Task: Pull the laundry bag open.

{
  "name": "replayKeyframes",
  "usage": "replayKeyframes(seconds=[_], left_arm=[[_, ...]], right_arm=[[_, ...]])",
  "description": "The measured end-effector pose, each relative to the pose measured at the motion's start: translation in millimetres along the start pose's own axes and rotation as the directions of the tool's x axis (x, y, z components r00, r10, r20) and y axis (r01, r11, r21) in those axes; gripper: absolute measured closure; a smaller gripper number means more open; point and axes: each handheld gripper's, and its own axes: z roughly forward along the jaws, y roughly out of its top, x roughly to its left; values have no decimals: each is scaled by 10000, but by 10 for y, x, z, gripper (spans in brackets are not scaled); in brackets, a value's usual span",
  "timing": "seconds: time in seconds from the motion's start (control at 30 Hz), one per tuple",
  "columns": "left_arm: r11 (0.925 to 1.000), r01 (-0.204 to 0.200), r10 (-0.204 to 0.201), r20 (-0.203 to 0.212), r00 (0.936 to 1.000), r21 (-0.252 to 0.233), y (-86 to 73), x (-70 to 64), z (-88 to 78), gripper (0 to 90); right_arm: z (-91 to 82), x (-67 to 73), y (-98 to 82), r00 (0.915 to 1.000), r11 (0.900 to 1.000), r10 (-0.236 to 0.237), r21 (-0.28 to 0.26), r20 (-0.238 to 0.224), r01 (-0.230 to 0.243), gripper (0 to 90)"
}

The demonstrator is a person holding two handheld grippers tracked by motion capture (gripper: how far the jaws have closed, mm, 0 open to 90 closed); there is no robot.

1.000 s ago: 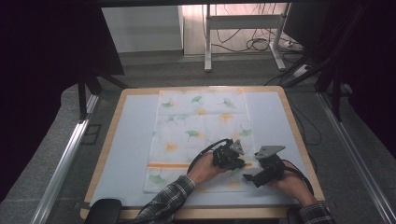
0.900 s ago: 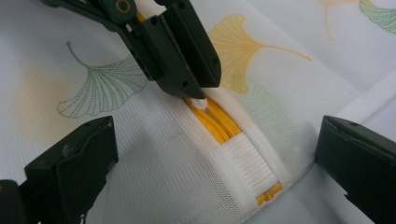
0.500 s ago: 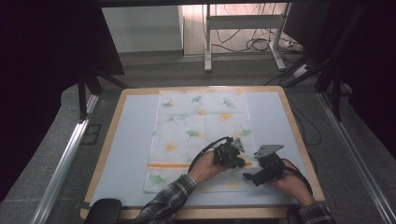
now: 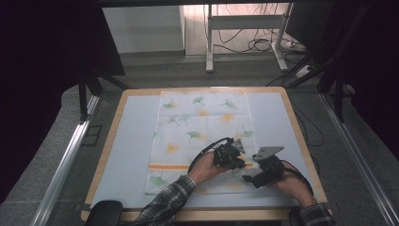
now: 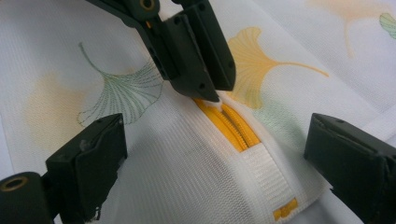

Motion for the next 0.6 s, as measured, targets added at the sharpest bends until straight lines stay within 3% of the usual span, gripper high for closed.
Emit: replayKeyframes(seconds=[0.6], left_arm=[[10000, 92, -92, 106, 9999, 3, -102, 60, -90, 849]], right_arm=[[-1, 6, -9, 9999, 9999, 117, -56, 84, -116, 66]])
